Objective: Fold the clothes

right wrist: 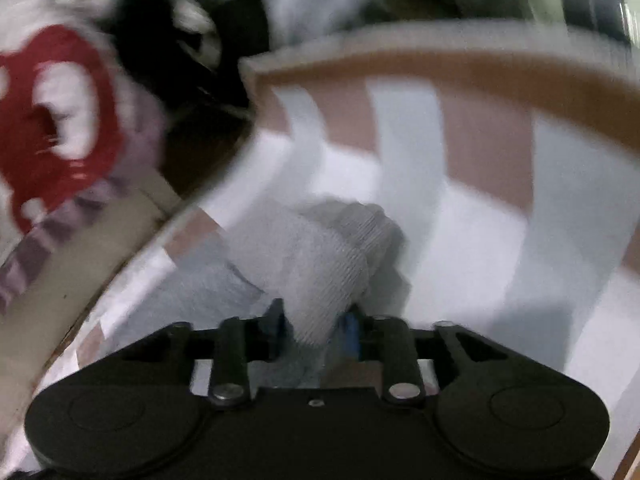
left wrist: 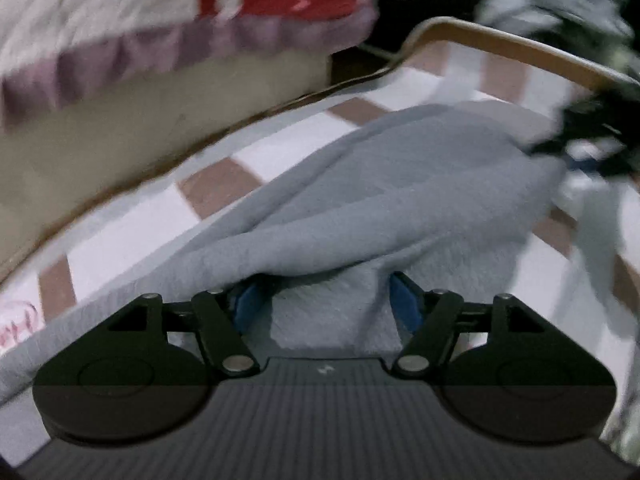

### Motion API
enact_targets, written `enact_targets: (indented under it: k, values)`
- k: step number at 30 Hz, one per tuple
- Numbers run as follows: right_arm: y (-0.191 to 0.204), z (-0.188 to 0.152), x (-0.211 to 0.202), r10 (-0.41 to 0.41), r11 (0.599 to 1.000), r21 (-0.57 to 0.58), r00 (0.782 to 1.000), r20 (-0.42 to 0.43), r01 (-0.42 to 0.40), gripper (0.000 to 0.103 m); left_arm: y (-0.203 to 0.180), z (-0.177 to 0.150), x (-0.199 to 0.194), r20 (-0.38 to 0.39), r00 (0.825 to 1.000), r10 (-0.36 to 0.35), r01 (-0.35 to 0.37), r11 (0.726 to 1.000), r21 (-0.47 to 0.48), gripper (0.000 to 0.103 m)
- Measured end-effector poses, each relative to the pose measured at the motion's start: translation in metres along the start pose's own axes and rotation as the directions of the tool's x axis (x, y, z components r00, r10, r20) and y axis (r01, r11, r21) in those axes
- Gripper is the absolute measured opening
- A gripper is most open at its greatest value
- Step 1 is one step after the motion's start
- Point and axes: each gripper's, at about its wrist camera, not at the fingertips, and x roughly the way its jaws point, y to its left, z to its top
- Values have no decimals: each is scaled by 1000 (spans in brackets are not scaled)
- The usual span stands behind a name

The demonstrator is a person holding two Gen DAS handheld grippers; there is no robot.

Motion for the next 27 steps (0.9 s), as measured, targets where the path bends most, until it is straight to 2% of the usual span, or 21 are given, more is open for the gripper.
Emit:
enact_targets:
  k: [2, 3, 5, 7, 10, 11, 13, 15, 17, 19, 21, 23, 24, 26, 27]
  values:
    - [-17, 4, -11, 80, 993, 89, 997, 18, -82, 49, 12, 2, 10, -6, 1000, -7, 7, 998, -56, 68]
    - [-19, 5, -18, 96, 990, 98, 994, 43, -100, 50, 17, 3, 13, -7, 1000, -20, 19, 996, -91, 68]
    - [-19, 6, -32, 103, 990, 84, 991, 91, -110, 50, 26, 2, 14, -10, 999, -53, 51, 986, -160, 69]
    - [-10, 0, -43, 118, 993, 1, 985, 124, -119, 50, 32, 2, 12, -11, 997, -79, 75, 976, -205, 70]
    - [13, -8, -39, 139, 982, -135, 988, 62, -129, 50, 45, 4, 12, -13, 993, -119, 110, 951, -290, 70]
    - [18, -10, -36, 115, 983, -151, 993, 37, -108, 51, 50, 5, 13, -11, 992, -124, 114, 938, -326, 70]
    - [26, -15, -29, 31, 988, -149, 999, -14, -32, 52, 60, 6, 12, -8, 992, -127, 114, 909, -400, 69]
    - [22, -18, -24, 4, 997, -79, 997, -73, -10, 62, 65, 5, 9, -2, 988, -156, 138, 884, -446, 69]
    - [9, -19, -17, 23, 999, 37, 993, -119, -19, 67, 67, 3, 3, 9, 983, -184, 169, 880, -443, 68]
    - [0, -21, -6, 78, 993, 100, 987, -142, -64, 67, 68, -1, -11, 43, 976, -212, 210, 886, -413, 66]
    - [-1, -23, 12, 141, 985, 117, 980, -139, -125, 68, 73, -14, -43, 161, 956, -247, 290, 880, -376, 69]
    - [5, -26, 29, 164, 985, 62, 984, -71, -160, 67, 79, -34, -80, 271, 927, -258, 342, 879, -331, 73]
    - [11, -29, 32, 153, 988, -8, 988, -16, -153, 60, 81, -43, -95, 270, 930, -250, 329, 893, -308, 73]
    - [24, -36, 34, 138, 979, -166, 986, 97, -120, 49, 84, -61, -111, 216, 952, -219, 270, 931, -246, 73]
    - [30, -38, 29, 143, 963, -247, 978, 153, -102, 37, 86, -69, -114, 180, 965, -191, 228, 949, -216, 73]
